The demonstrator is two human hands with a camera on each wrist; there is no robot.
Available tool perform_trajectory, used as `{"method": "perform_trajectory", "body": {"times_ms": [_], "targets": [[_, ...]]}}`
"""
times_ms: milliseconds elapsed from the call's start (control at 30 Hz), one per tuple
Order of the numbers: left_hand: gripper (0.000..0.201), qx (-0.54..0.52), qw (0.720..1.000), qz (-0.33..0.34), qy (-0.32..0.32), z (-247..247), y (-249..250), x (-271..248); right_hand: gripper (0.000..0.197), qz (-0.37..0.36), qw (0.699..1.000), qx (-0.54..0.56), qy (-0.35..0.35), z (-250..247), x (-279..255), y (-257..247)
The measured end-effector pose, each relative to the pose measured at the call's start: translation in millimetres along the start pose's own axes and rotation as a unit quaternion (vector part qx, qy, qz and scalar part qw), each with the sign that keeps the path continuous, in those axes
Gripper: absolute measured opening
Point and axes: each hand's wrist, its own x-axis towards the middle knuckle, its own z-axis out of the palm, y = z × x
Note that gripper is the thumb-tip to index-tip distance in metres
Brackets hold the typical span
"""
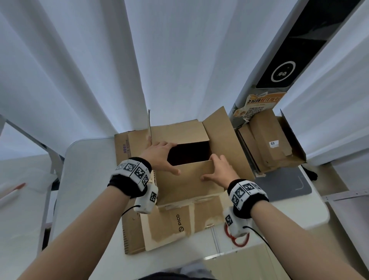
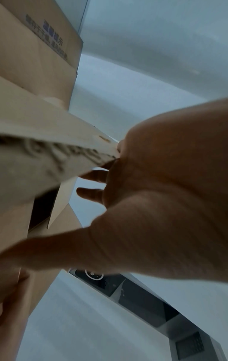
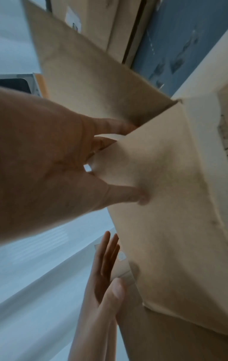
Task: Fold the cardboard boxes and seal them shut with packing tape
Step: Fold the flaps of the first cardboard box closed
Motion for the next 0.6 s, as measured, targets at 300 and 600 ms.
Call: {"method": "perform_trajectory", "body": {"times_ms": [300, 600], "targets": [[0.102, 0.023, 0.999, -0.035, 0.008, -1.7, 0.2, -1.3, 0.091, -0.023, 0.998, -0.043, -0.047, 16.9, 16.0, 12.4], [0.116, 0.126, 0.991, -0.042, -0.017, -1.2, 27.8, -2.1, 0.090, -0.087, 0.989, -0.111, -0.051, 25.5, 15.3, 14.1]]}}
